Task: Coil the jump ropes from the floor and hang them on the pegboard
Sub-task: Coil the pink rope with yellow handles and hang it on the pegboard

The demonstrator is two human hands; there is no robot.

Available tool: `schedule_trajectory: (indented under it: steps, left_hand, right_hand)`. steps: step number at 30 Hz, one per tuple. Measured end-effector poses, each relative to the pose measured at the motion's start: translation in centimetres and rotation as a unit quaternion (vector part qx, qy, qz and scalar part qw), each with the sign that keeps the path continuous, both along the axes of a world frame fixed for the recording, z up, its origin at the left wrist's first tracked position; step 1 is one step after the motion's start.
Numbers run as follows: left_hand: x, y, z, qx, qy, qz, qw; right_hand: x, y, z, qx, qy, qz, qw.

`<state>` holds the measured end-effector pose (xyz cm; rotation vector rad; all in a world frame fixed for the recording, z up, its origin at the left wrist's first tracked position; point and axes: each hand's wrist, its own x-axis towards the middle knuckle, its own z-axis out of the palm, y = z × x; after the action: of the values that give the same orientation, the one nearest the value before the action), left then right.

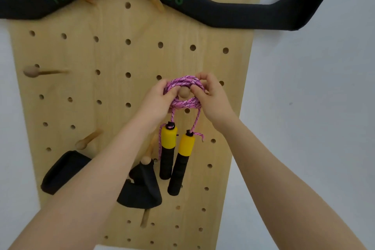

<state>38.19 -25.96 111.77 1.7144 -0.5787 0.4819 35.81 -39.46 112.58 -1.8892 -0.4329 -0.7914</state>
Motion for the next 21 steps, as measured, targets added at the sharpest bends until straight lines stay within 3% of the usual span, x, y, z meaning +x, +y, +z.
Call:
schedule_trajectory:
  steps: [5,9,12,14,17,21]
  left_hand:
    - [2.5,-0.7,-0.3,0.026,-0.014,0.013,0.999]
    - [4.7,-1.5,-0.4,0.111,-0.089,0.116,0.983]
    - [5.0,-2.0,-0.2,0.098,-0.101,0.152,0.978]
    - [5.0,-2.4,0.5,0.059,-0.068,0.152,0.984]
    - [4.6,-2.6,0.5,0.087,-0.068,0.161,0.981]
    - [2.8,-1.8,-2.3,0.117,-0.035,0.061,0.991]
  right_hand:
    - [1.9,-0.5,-0.4,-0.007,-0.022,-0.027,0.999]
    - [3.9,-1.2,-0.9,-0.127,-0.08,-0.185,0.971]
    - [4.1,-1.0,-1.2,-0.184,-0.078,-0.27,0.942]
    - [4.0,-0.4,-0.9,-0.191,-0.057,-0.285,0.938]
    - [3.5,0.6,0.1,-0.188,-0.009,-0.303,0.934]
    - [1.5,1.5,-0.9,-0.153,0.061,-0.241,0.956]
